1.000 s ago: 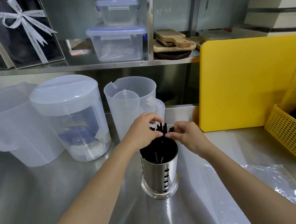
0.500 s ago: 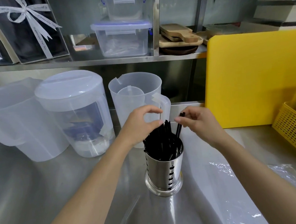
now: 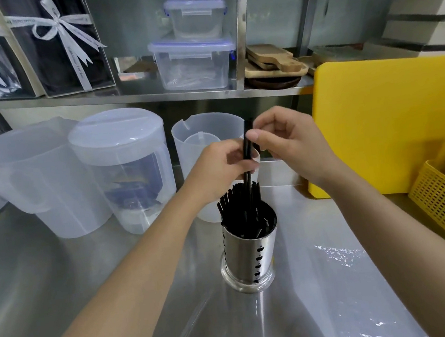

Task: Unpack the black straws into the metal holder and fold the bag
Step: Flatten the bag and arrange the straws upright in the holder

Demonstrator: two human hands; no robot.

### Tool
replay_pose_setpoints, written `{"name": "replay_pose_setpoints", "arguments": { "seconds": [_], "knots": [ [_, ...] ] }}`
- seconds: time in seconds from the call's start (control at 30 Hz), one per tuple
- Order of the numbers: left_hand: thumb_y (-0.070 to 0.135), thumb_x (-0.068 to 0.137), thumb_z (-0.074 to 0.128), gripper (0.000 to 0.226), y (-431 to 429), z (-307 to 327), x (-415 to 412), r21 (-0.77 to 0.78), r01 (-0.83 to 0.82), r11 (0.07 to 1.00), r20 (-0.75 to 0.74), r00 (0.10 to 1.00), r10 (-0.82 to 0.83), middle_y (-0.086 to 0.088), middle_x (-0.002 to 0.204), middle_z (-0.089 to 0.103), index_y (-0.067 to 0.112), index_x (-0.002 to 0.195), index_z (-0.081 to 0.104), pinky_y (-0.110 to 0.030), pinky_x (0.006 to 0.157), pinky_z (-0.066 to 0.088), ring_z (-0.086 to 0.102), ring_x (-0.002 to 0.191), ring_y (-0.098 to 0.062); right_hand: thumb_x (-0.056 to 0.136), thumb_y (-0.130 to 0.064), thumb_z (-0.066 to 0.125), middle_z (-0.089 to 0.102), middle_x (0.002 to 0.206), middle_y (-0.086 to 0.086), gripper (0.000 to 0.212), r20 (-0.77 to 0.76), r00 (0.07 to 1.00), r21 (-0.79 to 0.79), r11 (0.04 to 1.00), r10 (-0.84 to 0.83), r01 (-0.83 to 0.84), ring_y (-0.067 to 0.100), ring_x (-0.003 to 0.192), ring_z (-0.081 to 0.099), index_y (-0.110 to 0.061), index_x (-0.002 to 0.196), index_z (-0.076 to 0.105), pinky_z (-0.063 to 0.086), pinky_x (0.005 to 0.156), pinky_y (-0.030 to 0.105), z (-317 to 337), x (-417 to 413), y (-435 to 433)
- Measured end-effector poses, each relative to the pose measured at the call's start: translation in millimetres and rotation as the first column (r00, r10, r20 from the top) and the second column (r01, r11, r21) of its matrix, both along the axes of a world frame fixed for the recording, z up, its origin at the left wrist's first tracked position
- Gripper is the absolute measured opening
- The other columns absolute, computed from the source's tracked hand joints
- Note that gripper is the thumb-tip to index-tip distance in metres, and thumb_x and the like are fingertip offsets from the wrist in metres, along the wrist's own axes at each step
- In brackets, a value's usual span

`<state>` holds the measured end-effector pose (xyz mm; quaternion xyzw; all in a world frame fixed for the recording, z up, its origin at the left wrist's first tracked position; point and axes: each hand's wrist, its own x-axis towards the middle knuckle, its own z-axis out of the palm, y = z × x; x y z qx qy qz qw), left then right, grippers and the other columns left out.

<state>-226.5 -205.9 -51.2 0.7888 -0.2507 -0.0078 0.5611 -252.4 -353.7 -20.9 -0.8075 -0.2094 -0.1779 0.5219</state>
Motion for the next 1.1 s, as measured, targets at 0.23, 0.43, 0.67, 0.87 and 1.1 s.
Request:
{"name": "replay_pose_setpoints", "arguments": {
  "seconds": [0.23, 0.43, 0.67, 0.87, 1.1],
  "knots": [
    [0.003, 0.082, 0.064, 0.013, 21, 12, 5, -0.374, -0.250, 0.893, -0.104, 0.968, 0.228, -0.007, 0.078, 0.068, 0.015, 0.080, 0.061, -0.031, 0.068, 0.060, 0.069, 0.071, -0.014, 0.090, -0.006, 0.054, 0.057, 0.064, -0.002, 0.010, -0.211, 0.968, -0.053, 0.990, -0.138, 0.129, -0.005, 0.047, 0.051, -0.011, 0.087, 0.063, 0.037, 0.044, 0.007, -26, 2, -21],
    [0.006, 0.087, 0.059, 0.005, 25, 7, 5, -0.563, -0.413, 0.716, -0.357, 0.903, 0.240, -0.008, 0.078, 0.069, 0.008, 0.083, 0.062, -0.034, 0.071, 0.060, 0.071, 0.072, -0.015, 0.084, 0.002, 0.060, 0.059, 0.071, 0.007, 0.026, -0.389, 0.921, -0.102, 0.994, 0.000, -0.043, 0.008, 0.053, 0.053, -0.018, 0.100, 0.061, 0.043, 0.045, 0.018, -42, -2, -26],
    [0.003, 0.086, 0.058, 0.005, 8, -7, -13, -0.692, -0.468, 0.550, -0.657, 0.723, -0.213, -0.007, 0.064, 0.073, 0.004, 0.084, 0.062, -0.024, 0.060, 0.059, 0.072, 0.063, -0.015, 0.072, -0.007, 0.073, 0.064, 0.060, -0.002, 0.026, -0.139, 0.971, 0.359, 0.924, 0.192, -0.132, 0.019, 0.050, 0.050, -0.023, 0.092, 0.071, 0.045, 0.052, 0.020, -41, -12, -3],
    [0.038, 0.085, 0.060, 0.030, 7, -4, -26, -0.471, -0.387, 0.793, -0.748, 0.651, -0.126, -0.005, 0.079, 0.071, 0.009, 0.091, 0.062, -0.028, 0.059, 0.058, 0.069, 0.069, -0.016, 0.089, -0.024, 0.049, 0.054, 0.055, -0.013, 0.017, 0.068, 0.983, 0.424, 0.897, -0.173, 0.128, 0.004, 0.053, 0.047, -0.027, 0.076, 0.060, 0.037, 0.049, 0.014, -23, -23, 7],
    [0.021, 0.088, 0.055, 0.012, 28, -29, -24, -0.254, -0.553, 0.794, -0.448, 0.795, 0.409, -0.009, 0.080, 0.067, 0.013, 0.080, 0.060, -0.027, 0.061, 0.050, 0.062, 0.070, -0.016, 0.096, -0.016, 0.045, 0.048, 0.060, -0.006, 0.023, 0.051, 0.940, 0.088, 0.939, -0.338, 0.333, -0.005, 0.051, 0.046, -0.010, 0.076, 0.055, 0.035, 0.049, 0.009, -30, -31, -9]
  ]
}}
